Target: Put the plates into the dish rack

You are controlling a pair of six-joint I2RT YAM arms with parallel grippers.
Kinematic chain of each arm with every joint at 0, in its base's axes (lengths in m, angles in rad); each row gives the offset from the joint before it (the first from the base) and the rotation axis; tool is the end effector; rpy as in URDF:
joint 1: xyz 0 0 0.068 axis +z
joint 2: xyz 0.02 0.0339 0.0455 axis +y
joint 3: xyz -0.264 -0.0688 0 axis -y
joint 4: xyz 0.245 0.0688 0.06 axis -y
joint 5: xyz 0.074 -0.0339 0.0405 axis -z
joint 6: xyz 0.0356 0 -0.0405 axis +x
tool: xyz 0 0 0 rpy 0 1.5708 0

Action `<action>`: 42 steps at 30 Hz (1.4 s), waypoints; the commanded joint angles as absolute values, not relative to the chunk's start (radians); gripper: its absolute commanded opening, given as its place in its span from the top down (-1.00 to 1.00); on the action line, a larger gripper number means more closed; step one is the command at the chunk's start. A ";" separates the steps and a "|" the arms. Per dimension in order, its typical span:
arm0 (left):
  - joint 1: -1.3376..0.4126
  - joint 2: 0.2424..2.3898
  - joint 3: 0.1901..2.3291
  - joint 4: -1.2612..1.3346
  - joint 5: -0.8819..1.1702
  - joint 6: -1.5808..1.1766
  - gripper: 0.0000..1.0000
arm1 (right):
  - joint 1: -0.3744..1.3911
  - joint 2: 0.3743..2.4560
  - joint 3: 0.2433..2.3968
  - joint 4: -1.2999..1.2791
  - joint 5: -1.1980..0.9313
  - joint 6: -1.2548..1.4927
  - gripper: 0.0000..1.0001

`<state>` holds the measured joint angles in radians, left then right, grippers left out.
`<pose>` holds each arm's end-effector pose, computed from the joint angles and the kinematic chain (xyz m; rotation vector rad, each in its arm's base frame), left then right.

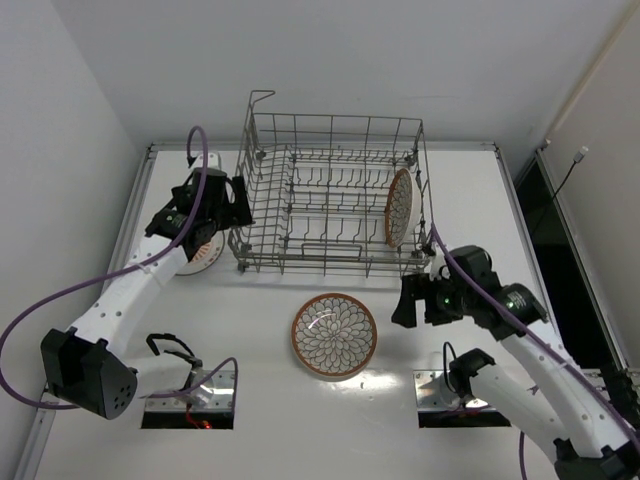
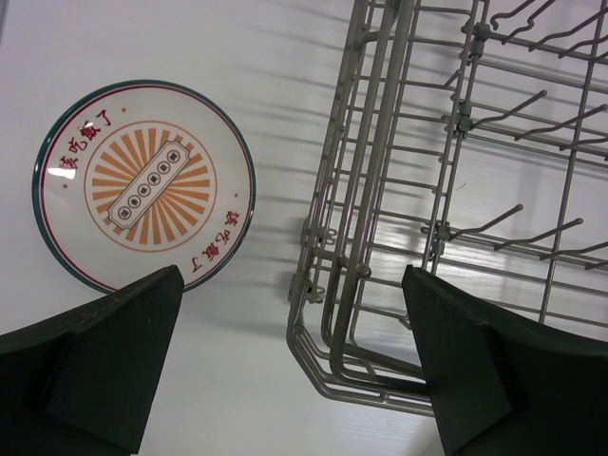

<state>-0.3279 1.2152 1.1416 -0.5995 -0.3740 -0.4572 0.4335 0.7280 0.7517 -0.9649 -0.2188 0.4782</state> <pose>0.2509 -0.0716 0.3360 -0.3392 2.1636 -0.0206 0.1152 0.0618 0.2670 -0.0349 2.6009 0.6290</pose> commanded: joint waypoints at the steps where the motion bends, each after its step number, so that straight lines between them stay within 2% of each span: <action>1: -0.336 1.195 1.111 -0.611 -0.382 -0.454 -1.00 | 0.428 0.686 0.692 -0.878 -0.249 0.546 -0.73; 4: -0.336 1.184 1.091 -0.611 -0.382 -0.454 -1.00 | 0.428 0.727 0.692 -0.868 -0.258 0.493 -0.64; 5: -0.336 1.174 1.079 -0.611 -0.371 -0.466 -1.00 | 0.428 0.747 0.705 -0.883 -0.258 0.471 -0.57; 6: -0.336 1.173 1.069 -0.600 -0.361 -0.466 -1.00 | 0.428 0.782 0.727 -0.900 -0.241 0.454 -0.40; 7: -0.336 1.164 1.060 -0.600 -0.348 -0.483 -1.00 | 0.428 0.799 0.741 -0.917 -0.221 0.442 -0.49; 10: -0.336 1.131 0.999 -0.575 -0.325 -0.517 -1.00 | 0.428 0.845 0.787 -0.948 -0.206 0.414 -0.49; 14: -0.336 1.111 0.976 -0.574 -0.316 -0.526 -1.00 | 0.428 0.888 0.798 -0.896 -0.287 0.461 -0.52; 17: -0.336 1.101 1.003 -0.584 -0.307 -0.526 -1.00 | 0.439 0.855 0.749 -0.810 -0.322 0.506 -0.52; 23: -0.336 1.092 1.012 -0.641 -0.331 -0.545 -1.00 | 0.439 0.770 0.672 -0.799 -0.290 0.526 -0.52; 26: -0.336 1.092 1.049 -0.680 -0.360 -0.525 -1.00 | 0.439 0.761 0.681 -0.813 -0.269 0.547 -0.61; 31: -0.336 1.106 1.164 -0.670 -0.402 -0.474 -1.00 | 0.439 0.716 0.599 -0.590 -0.305 0.705 -0.63; 35: -0.336 1.126 1.282 -0.670 -0.454 -0.450 -1.00 | 0.449 0.707 0.376 -0.381 -0.347 0.889 -0.63; 42: -0.336 1.126 1.529 -0.834 -0.554 -0.474 -1.00 | 0.459 0.707 0.246 -0.341 -0.307 0.950 -0.63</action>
<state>-0.3279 1.1370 1.4429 -0.7433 -0.4927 -0.4759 0.4461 0.7139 0.2592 -0.4644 -0.3016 0.8852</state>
